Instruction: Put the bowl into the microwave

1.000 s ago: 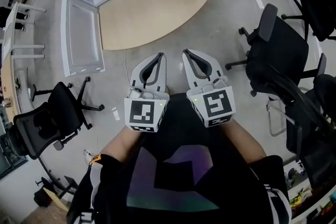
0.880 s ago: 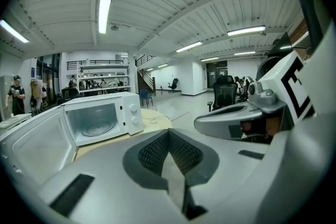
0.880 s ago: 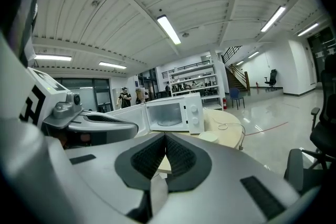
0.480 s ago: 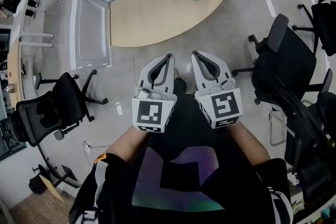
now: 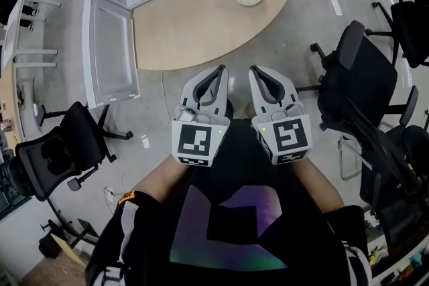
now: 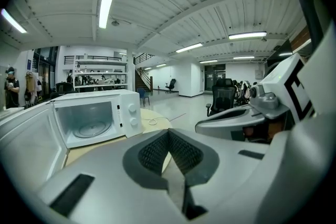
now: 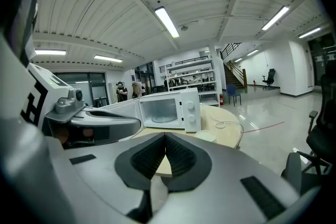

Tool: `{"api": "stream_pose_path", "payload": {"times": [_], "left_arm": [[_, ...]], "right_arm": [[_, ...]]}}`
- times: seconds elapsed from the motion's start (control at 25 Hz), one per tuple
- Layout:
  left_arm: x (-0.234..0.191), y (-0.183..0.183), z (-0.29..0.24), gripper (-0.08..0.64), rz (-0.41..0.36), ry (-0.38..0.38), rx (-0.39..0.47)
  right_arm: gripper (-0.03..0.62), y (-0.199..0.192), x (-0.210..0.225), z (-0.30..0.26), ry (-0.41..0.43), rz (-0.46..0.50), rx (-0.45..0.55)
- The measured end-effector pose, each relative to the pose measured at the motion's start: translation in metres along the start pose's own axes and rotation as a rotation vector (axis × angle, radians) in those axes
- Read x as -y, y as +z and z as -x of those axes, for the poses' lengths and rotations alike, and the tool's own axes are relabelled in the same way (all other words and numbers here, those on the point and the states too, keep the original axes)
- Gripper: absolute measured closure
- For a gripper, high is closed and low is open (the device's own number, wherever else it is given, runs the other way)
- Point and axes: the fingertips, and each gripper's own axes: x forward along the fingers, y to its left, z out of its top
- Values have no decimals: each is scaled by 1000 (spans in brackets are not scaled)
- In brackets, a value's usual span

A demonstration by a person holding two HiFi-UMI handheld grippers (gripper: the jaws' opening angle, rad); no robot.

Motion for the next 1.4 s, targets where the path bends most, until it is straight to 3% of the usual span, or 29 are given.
{"api": "stream_pose_path", "payload": {"times": [0.64, 1.04, 1.4], "left_arm": [[-94, 26, -40, 515, 57, -83, 61], [-150, 27, -46, 515, 91, -79, 84], [-168, 32, -64, 515, 101, -12, 67]], "right_arm": [[575, 35, -5, -88, -91, 55, -82], [575, 45, -19, -138, -99, 79, -112], [575, 53, -10, -162, -30, 75, -102]]}}
